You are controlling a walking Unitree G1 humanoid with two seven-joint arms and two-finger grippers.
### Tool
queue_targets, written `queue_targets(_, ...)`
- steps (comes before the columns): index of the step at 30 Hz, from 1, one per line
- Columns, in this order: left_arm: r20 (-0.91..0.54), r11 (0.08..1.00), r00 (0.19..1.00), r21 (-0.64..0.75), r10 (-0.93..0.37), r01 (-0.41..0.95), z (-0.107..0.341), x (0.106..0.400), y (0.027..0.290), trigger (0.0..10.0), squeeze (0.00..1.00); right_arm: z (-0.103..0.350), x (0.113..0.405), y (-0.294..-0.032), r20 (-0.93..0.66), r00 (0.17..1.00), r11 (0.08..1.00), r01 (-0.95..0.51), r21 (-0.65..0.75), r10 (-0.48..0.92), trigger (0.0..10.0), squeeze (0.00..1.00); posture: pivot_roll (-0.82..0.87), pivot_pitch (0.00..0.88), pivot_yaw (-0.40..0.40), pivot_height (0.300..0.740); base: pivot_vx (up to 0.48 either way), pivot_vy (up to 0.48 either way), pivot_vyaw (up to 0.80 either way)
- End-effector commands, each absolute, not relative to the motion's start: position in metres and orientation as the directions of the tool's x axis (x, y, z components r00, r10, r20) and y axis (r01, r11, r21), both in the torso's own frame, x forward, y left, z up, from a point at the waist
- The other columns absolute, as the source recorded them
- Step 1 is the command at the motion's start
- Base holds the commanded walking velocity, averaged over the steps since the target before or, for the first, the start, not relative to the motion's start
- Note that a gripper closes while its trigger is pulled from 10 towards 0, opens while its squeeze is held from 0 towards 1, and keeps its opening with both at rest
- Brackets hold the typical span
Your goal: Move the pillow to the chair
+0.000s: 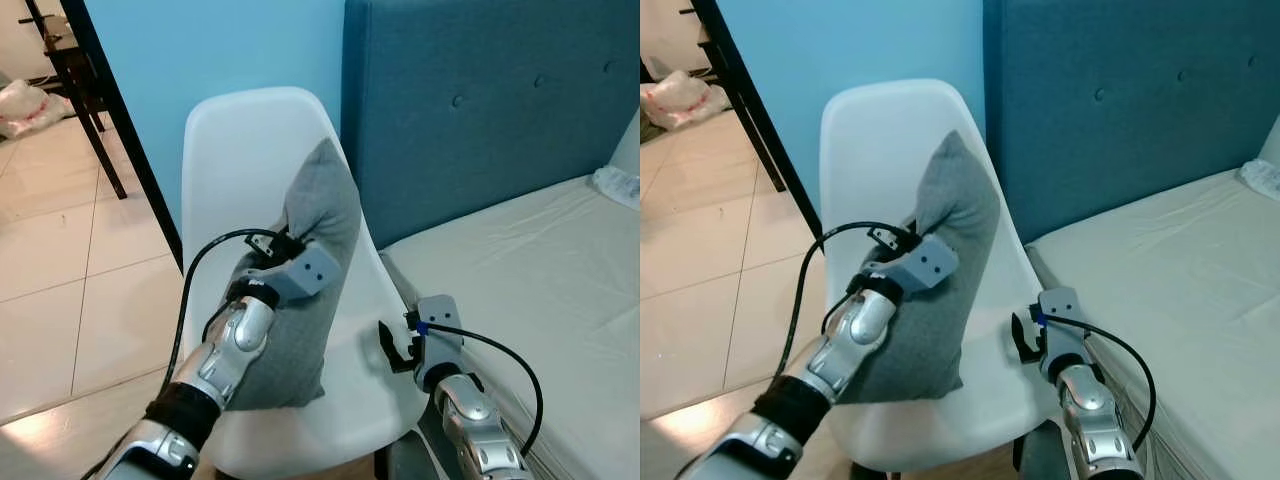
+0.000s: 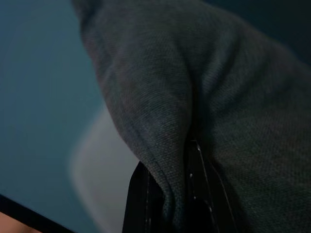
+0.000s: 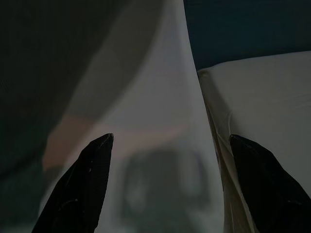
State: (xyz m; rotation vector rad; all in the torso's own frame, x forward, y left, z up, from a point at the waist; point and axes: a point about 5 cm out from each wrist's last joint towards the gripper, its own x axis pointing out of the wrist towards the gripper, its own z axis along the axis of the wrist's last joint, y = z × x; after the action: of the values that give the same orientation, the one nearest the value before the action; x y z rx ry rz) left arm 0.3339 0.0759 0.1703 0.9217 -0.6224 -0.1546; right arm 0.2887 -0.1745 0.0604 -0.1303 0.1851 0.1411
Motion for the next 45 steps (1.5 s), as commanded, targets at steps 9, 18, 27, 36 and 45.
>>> queue_targets(9, 0.507, 0.378, 0.694, 0.858, -0.512, -0.348, 0.175, 0.328, 0.056, 10.0, 0.0, 0.058, 0.287, -0.171, -0.206, 0.97, 0.983, -0.152, -0.099, 0.129, 10.0, 0.0, -0.18, 0.072, 0.045, 0.585, 0.0, 0.0, 0.0)
queue_targets(18, 0.286, 0.216, 0.794, 0.956, -0.536, -0.199, 0.11, 0.321, 0.059, 10.0, 0.0, 0.057, 0.284, -0.171, -0.208, 0.97, 0.985, -0.148, -0.092, 0.126, 10.0, 0.0, -0.19, 0.077, 0.051, 0.585, 0.0, 0.0, 0.0)
queue_targets(27, -0.031, 0.122, 0.936, 0.989, -0.351, 0.079, 0.056, 0.322, 0.089, 10.0, 0.0, 0.056, 0.282, -0.171, -0.214, 0.969, 0.985, -0.148, -0.088, 0.127, 10.0, 0.0, -0.19, 0.089, 0.056, 0.585, 0.0, 0.0, 0.0)
queue_targets(36, -0.171, 0.363, 0.974, 0.907, -0.146, 0.214, 0.04, 0.324, 0.112, 10.0, 0.0, 0.056, 0.279, -0.171, -0.217, 0.968, 0.985, -0.149, -0.086, 0.127, 10.0, 0.0, -0.19, 0.094, 0.059, 0.585, 0.0, 0.0, 0.0)
queue_targets(45, -0.25, 0.844, 0.967, 0.506, -0.058, 0.181, 0.041, 0.326, 0.112, 10.0, 1.0, 0.058, 0.28, -0.167, -0.21, 0.964, 0.981, -0.18, -0.071, 0.162, 10.0, 0.0, -0.19, 0.09, 0.058, 0.585, 0.0, 0.0, 0.0)
